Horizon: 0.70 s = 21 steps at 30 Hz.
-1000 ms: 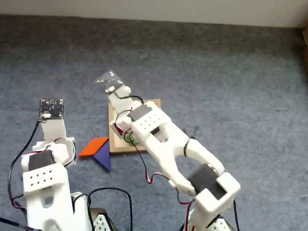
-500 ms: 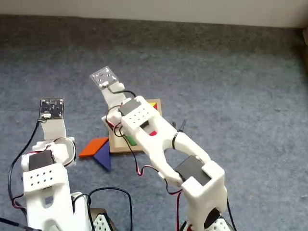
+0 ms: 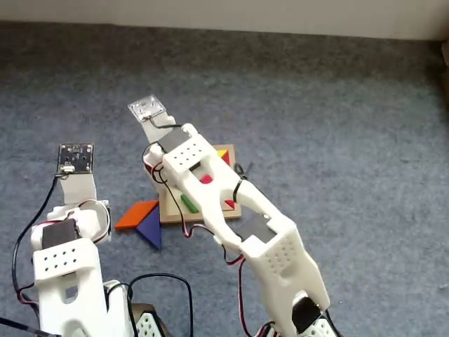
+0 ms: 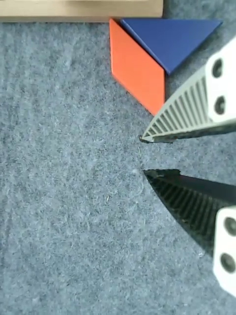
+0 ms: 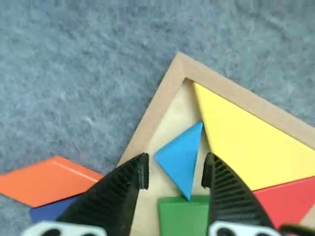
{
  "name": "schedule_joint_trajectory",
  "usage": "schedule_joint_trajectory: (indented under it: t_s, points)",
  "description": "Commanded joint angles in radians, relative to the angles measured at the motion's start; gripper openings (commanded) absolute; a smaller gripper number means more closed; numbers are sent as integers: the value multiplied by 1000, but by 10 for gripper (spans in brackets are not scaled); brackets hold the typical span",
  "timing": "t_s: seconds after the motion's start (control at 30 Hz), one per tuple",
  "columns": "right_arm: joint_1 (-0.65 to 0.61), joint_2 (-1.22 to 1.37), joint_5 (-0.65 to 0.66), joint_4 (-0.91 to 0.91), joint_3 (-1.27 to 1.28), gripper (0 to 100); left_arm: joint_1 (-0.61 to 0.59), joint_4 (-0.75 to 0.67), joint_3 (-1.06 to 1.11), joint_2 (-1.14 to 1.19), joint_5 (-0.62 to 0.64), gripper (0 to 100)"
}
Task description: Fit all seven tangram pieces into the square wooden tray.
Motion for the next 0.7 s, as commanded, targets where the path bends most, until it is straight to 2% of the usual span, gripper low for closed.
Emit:
schedule_joint_trajectory:
  t_s: [0.0, 0.23, 0.4, 0.53, 0.67]
  points:
    - [-8, 15, -8, 30, -93, 183, -8, -14, -4, -19, -2, 108]
    - [-7, 77, -8, 47, -99, 176, -8, -14, -4, -19, -2, 108]
    - [1, 79, 0, 59, -99, 76, -8, -14, -4, -19, -3, 108]
    - [31, 70, 8, 74, -101, 62, -8, -14, -2, -19, -3, 108]
    - [48, 24, 127, 147, -200, 59, -8, -12, -2, -19, -3, 108]
